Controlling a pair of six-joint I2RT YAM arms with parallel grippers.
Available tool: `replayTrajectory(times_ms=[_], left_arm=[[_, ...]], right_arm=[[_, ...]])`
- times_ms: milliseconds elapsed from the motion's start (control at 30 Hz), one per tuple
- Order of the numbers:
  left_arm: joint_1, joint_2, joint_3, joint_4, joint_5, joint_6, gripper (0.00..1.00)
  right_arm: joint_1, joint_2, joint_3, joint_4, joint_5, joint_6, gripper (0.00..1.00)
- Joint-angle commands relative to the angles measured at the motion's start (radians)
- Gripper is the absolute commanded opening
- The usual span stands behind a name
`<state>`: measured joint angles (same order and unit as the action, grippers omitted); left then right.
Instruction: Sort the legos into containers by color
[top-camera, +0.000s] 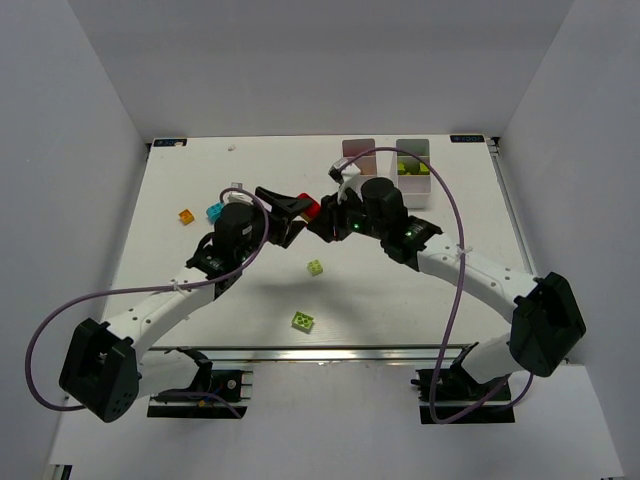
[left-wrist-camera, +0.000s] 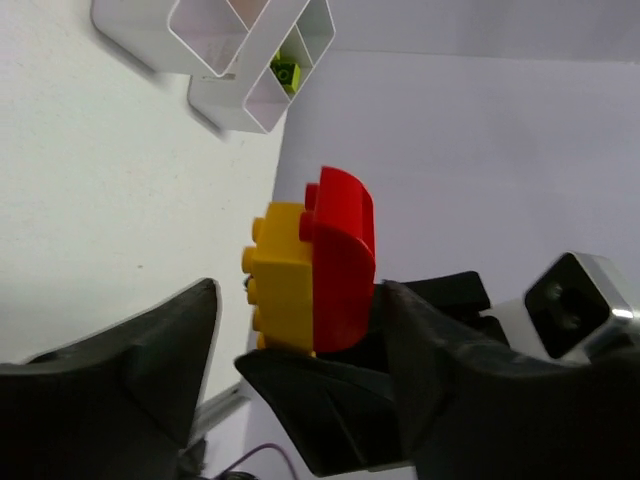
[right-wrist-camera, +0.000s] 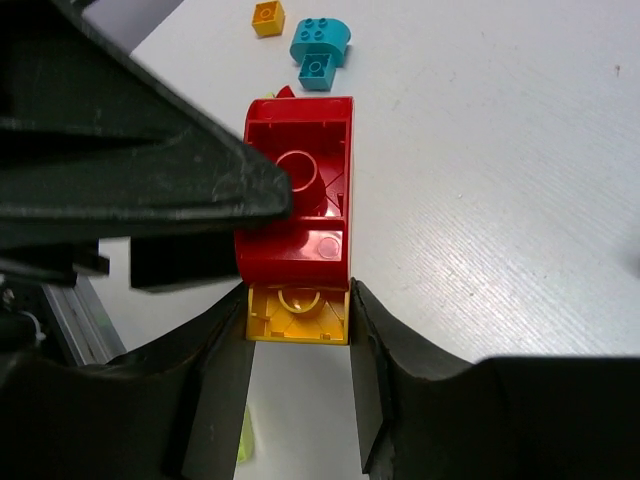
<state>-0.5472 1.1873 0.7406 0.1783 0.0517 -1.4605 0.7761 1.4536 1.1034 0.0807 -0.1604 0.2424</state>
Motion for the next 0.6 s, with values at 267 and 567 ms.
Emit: replayTrajectory(times_ms=[267, 567], left_arm=[[-0.003, -0.089, 0.052, -0.224, -0.110, 0.283, 0.98], [-0.003, -0.078, 0.200, -0.361, 0.026, 0.704, 0.98]], right_arm=[[-0.106, -0.215, -0.138, 0.025, -0.365, -0.334, 0.00], [-0.184, -0.181, -0.024, -0.531, -0.630, -1.157, 0.00]])
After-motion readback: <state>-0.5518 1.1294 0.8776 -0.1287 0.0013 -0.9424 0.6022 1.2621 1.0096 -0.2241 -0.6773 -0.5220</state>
